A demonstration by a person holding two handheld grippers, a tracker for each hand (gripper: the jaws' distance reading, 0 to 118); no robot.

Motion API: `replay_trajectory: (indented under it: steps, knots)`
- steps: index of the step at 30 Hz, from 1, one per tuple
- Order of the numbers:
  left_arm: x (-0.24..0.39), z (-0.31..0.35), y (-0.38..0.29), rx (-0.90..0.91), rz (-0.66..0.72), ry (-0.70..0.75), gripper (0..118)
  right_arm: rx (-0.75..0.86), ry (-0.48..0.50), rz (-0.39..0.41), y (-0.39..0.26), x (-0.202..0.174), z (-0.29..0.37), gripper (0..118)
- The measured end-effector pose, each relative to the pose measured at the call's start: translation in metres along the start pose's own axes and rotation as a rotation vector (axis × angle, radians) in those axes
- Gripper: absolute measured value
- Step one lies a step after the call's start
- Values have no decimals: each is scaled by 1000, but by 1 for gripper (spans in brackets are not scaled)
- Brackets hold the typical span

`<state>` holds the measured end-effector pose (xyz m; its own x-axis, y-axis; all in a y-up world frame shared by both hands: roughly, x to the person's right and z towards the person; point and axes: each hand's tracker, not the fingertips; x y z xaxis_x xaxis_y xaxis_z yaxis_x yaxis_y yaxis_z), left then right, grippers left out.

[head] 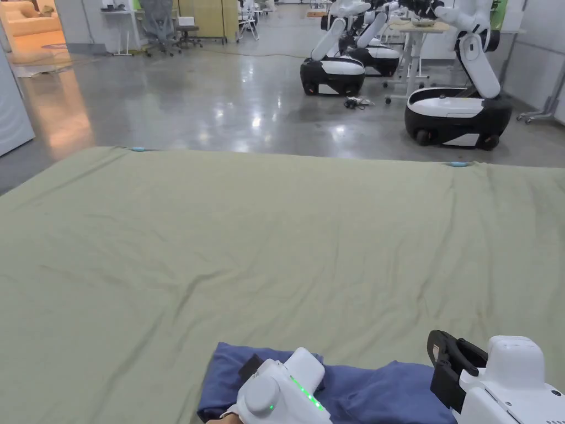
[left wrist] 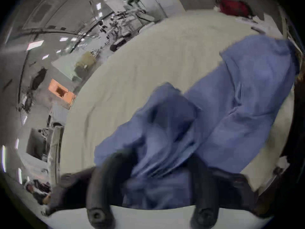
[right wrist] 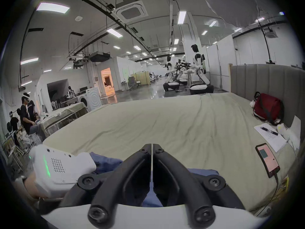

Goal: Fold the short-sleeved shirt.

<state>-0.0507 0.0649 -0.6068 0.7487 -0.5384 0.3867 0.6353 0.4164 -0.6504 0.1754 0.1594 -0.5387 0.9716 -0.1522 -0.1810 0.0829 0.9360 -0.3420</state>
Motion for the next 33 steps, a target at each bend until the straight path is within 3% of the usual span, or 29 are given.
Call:
replay_trajectory:
  steps: [2, 5, 7, 8, 12, 14, 18, 23, 25, 30, 33]
  knots:
    - [-25, 15, -1, 47, 117, -87, 75, 7, -7, -6, 2, 8, 3, 7]
    - [-90, 45, -13, 249, 495, -362, 77, 11, -8, -15, 5, 14, 5, 7]
    - [-130, 51, -24, 341, 698, -477, 91, 15, -8, -20, 5, 15, 6, 7]
    - [-145, 49, -30, 287, 781, -507, 97, 17, -7, -22, 5, 15, 5, 7]
    - [-166, 21, -53, 230, 1013, -589, 97, 18, -1, -49, 3, 14, 4, 7]
    - [-157, 6, -59, 199, 1014, -702, 89, 17, -1, -61, 2, 14, 4, 7]
    - [-108, -24, -49, 75, 998, -822, 35, 6, -3, -77, -1, 16, 3, 7]
    - [-59, -22, -29, 129, 926, -917, 34, 1, -12, -71, -1, 16, 4, 7]
    - [-63, -16, -27, 114, 920, -870, 34, -8, -13, -67, -1, 16, 2, 7]
    - [-105, -4, -51, 145, 971, -765, 33, -8, -10, -81, 0, 12, -1, 7]
    - [-144, 12, -77, 261, 1030, -696, 33, -18, 1, -69, -1, 4, -6, 7]
